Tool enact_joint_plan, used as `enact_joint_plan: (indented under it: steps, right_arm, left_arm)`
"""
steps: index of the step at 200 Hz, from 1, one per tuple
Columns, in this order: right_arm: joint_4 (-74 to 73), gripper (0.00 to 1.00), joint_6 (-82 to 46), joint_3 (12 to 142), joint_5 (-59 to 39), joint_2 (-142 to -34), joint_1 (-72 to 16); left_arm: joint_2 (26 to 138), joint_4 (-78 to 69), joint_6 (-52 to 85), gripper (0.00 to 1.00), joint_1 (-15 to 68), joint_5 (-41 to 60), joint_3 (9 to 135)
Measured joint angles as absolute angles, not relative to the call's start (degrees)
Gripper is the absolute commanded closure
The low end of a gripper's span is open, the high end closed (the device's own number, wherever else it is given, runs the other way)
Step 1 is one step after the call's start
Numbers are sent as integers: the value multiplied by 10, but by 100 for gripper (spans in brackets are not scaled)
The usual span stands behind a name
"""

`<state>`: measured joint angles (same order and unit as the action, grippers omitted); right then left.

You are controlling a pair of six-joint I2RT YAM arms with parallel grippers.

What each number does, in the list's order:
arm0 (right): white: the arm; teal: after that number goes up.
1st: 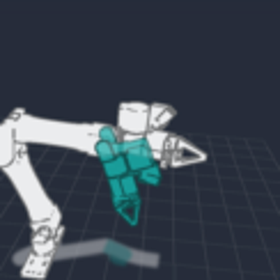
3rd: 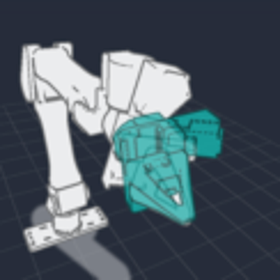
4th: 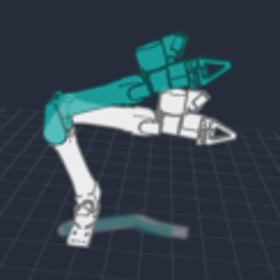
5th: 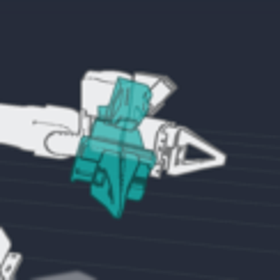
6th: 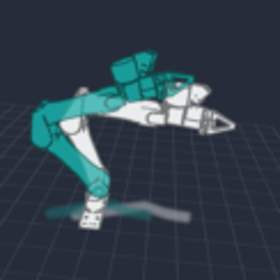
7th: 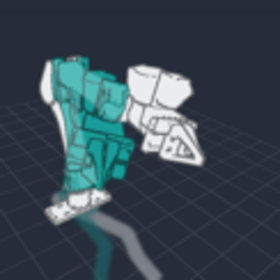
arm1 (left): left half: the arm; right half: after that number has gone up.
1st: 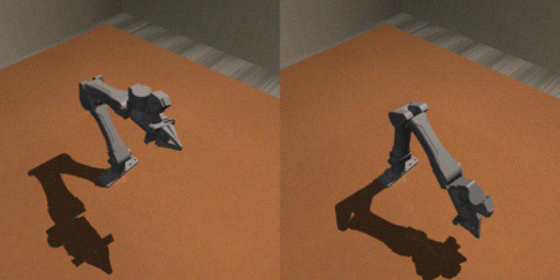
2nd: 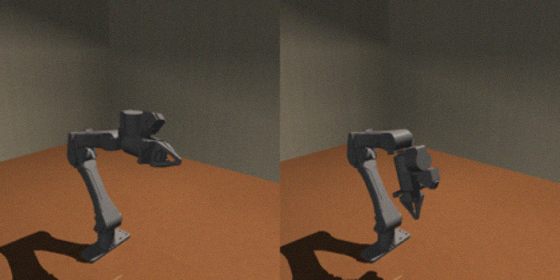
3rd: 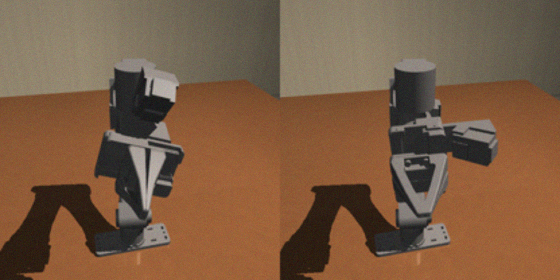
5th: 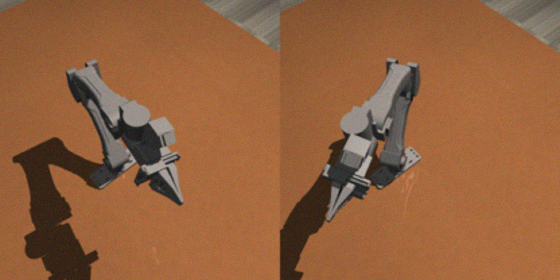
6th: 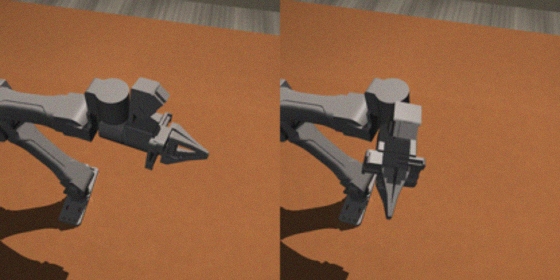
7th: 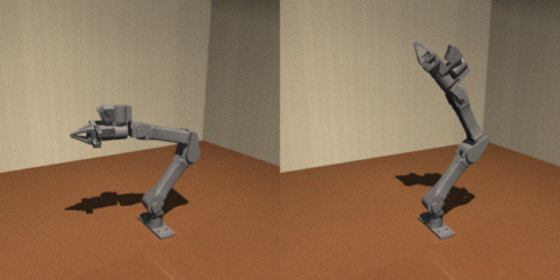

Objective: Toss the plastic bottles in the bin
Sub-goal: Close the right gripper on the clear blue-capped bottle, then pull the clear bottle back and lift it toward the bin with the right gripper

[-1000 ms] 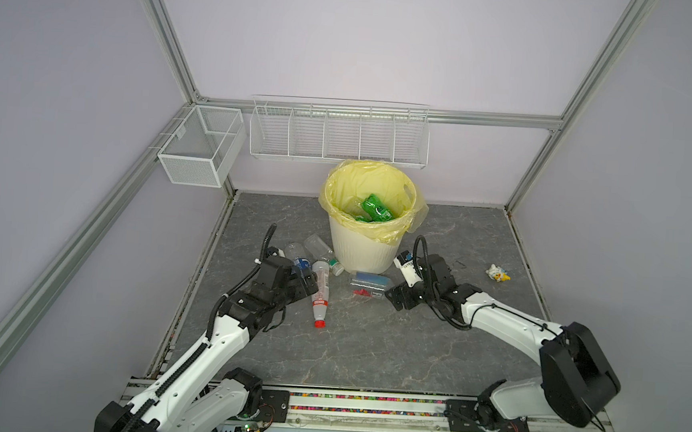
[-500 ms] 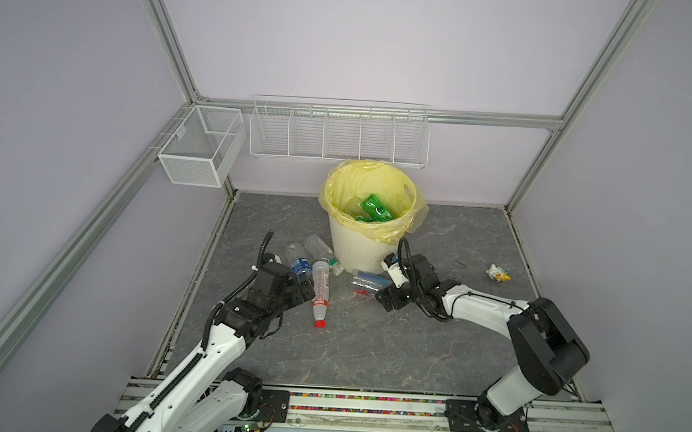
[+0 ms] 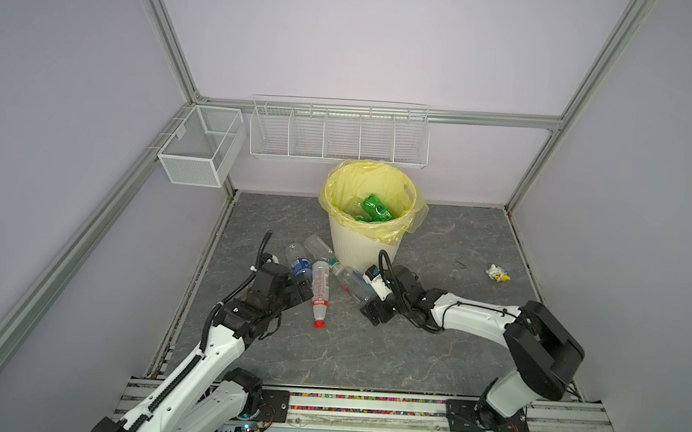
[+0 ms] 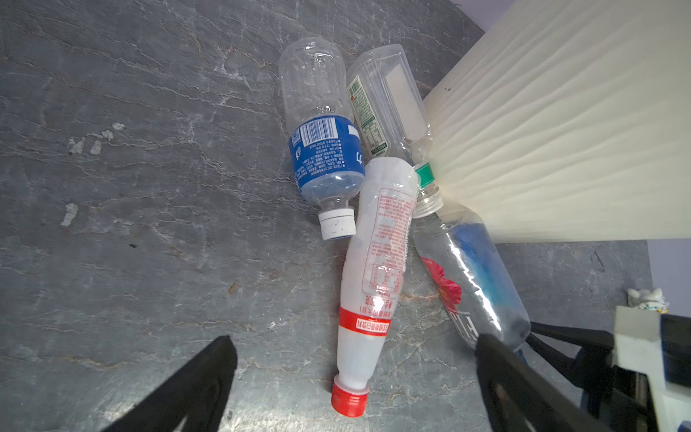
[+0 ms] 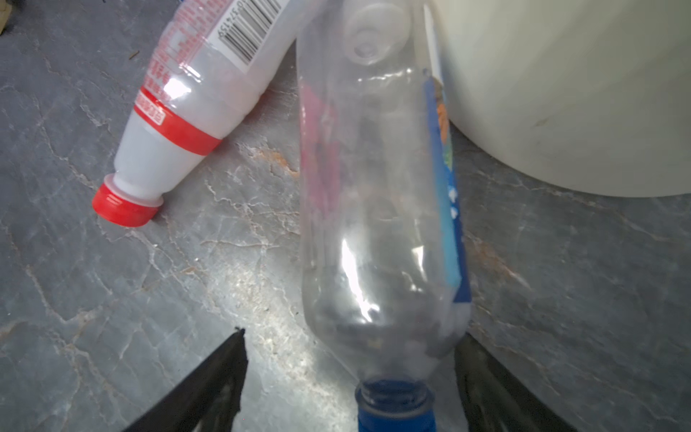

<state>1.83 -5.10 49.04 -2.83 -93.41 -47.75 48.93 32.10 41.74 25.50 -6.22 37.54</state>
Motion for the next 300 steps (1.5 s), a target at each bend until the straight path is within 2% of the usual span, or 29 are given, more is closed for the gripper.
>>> enact_joint_plan:
  steps: [86, 147, 190, 244, 285, 300]
  right_arm:
    - [127, 12, -84, 616, 86, -936, -505]
    - [170, 12, -51, 712, 114, -1052, -505]
    - [177, 12, -49, 725, 114, -1097, -505]
    - [163, 0, -55, 718, 118, -1105, -505]
    - [153, 21, -57, 706, 118, -1108, -505]
    - [147, 23, -55, 704, 116, -1110, -505]
  left_arm:
    - [480, 321, 414, 1, 255, -64, 371]
    - [476, 330, 408, 0, 246, -63, 371]
    - [456, 350, 400, 0, 232, -62, 371]
    - [450, 350, 400, 1, 205, -44, 371]
    - [447, 335, 411, 0, 199, -25, 357]
    - [449, 333, 415, 1, 198, -20, 348]
